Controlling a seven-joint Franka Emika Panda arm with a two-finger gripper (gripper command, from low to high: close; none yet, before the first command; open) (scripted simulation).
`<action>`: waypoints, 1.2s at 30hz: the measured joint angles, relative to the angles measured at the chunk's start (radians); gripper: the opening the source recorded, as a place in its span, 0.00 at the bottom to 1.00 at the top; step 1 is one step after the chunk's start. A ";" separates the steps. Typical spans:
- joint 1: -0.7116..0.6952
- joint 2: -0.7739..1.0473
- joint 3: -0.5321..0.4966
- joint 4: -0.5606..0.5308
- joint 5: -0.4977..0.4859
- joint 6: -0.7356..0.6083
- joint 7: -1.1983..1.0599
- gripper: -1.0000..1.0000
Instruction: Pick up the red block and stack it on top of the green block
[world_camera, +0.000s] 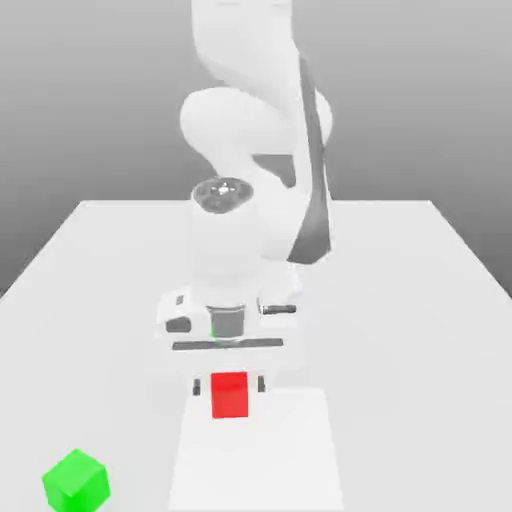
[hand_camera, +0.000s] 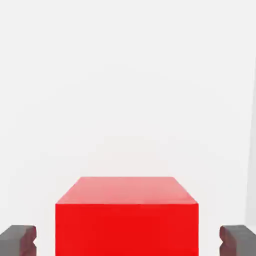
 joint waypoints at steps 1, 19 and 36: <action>0.000 0.000 0.000 0.000 -0.001 0.000 0.001 0.00; -0.072 -0.174 -0.070 0.160 -0.056 -0.343 0.013 0.00; -0.206 0.169 -0.104 0.560 0.033 -0.397 -0.103 1.00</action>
